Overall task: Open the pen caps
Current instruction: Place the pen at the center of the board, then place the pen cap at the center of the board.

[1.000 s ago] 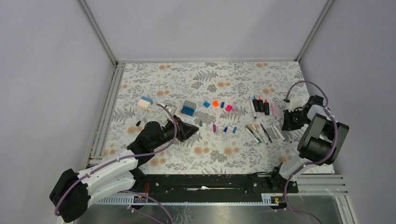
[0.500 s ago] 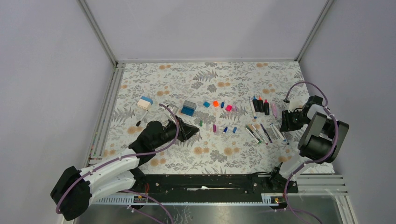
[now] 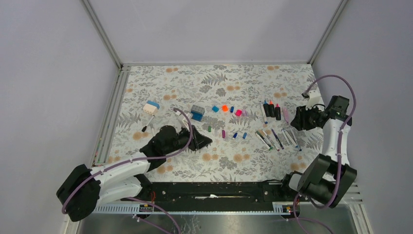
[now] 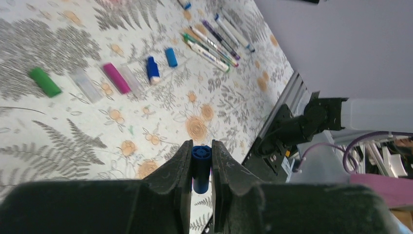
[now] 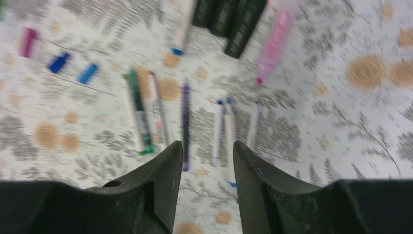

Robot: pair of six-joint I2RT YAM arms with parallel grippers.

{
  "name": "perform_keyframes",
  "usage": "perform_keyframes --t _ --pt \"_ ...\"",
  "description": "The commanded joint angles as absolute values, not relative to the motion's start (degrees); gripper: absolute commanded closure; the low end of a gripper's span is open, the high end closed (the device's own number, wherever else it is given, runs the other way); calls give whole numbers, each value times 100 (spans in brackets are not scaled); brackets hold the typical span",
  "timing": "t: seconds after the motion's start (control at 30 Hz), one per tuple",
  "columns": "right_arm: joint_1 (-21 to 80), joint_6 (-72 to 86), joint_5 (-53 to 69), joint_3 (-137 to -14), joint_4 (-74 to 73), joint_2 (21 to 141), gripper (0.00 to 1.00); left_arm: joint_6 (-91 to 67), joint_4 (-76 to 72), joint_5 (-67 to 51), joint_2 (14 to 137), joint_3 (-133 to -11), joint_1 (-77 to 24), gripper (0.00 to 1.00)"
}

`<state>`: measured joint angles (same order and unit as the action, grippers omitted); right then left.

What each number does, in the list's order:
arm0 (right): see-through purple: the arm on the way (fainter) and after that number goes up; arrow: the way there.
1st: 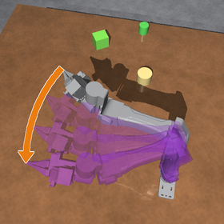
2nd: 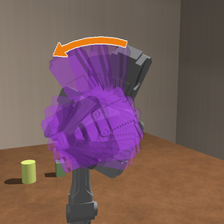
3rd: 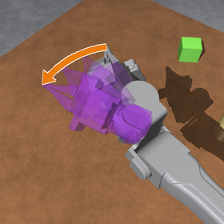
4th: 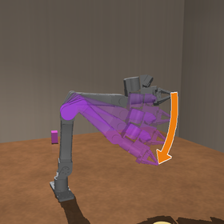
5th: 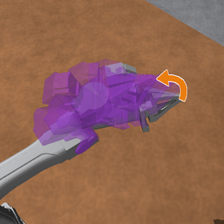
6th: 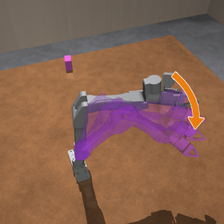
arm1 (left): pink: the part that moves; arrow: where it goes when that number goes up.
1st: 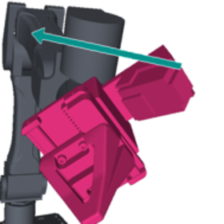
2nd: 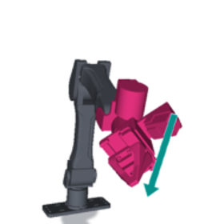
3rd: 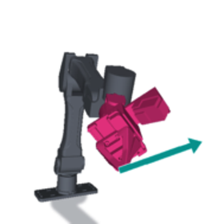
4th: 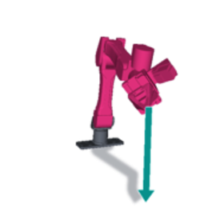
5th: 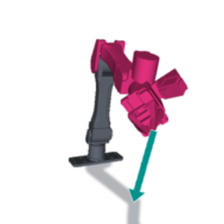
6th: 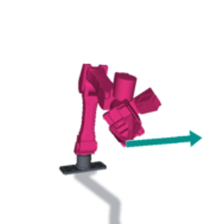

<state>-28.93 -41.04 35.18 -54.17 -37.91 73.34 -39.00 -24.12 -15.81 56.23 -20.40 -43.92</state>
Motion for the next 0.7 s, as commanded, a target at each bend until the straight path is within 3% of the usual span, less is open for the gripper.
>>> perform_keyframes --t 0.0,0.13,0.5,0.67 --pt "-2898 -3567 5302 -5194 -4047 6716 49 -4054 -2782 -1554 6045 -2535 -4797 100" --pt "-2900 -3056 6327 -4582 -3423 6265 40 -4028 -2618 -1221 6649 -2953 -5216 100" --pt "-2900 -3071 5855 -4437 -3249 6054 1 -3883 -1750 -109 8841 -4867 -6038 100" --pt "-2899 -3127 5529 -4427 -3222 5882 0 -3858 -1141 400 9751 -5823 -6241 100"
